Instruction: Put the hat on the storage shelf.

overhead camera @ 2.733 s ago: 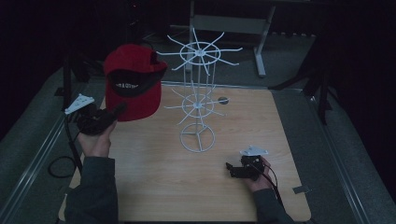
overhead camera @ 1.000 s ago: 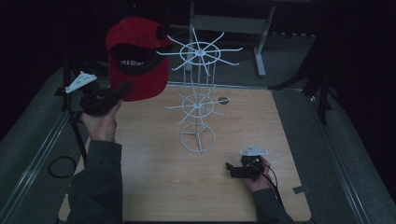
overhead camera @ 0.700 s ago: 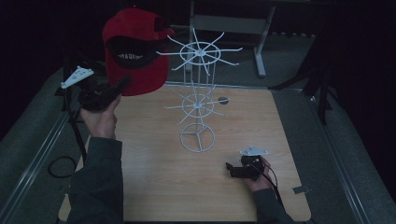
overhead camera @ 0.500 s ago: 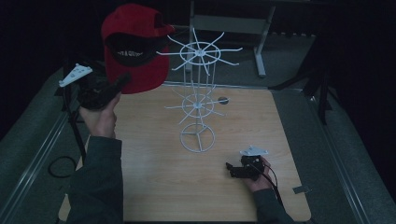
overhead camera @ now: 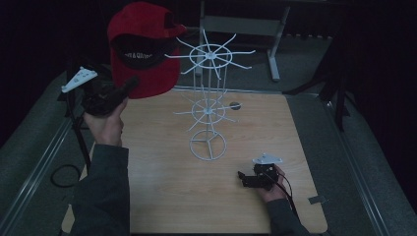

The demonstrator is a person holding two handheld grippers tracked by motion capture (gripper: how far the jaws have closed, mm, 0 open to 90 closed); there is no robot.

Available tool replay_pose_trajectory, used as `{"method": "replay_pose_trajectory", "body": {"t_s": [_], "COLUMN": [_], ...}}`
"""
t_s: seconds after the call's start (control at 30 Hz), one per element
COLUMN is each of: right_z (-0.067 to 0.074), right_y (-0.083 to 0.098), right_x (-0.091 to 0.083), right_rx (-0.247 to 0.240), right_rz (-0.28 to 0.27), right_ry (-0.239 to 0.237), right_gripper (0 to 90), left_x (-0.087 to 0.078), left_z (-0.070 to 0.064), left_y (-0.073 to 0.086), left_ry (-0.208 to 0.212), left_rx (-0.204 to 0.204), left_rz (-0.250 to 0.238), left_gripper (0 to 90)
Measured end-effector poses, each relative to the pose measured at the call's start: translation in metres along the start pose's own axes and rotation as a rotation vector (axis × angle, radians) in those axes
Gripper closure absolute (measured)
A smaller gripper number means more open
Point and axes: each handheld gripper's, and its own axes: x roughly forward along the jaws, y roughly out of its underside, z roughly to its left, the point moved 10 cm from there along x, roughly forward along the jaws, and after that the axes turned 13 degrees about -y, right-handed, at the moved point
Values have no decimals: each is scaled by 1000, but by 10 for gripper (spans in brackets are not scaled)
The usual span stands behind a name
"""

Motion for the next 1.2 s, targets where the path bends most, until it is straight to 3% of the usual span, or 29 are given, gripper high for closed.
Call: {"method": "replay_pose_trajectory", "body": {"t_s": [0.23, 0.63, 1.2], "right_z": [0, 0, 0], "right_y": [0, 0, 0], "right_x": [0, 0, 0], "right_rx": [0, -2, -3], "right_rz": [0, 1, 0], "right_ry": [0, 0, 0], "right_gripper": [137, 137, 137], "left_x": [0, 1, 7], "left_z": [-2, 4, 11], "left_y": [4, 22, 74], "left_ry": [6, 20, 29], "left_rx": [9, -20, -14], "left_rz": [11, 29, 92], "left_gripper": [853, 852, 849]}}
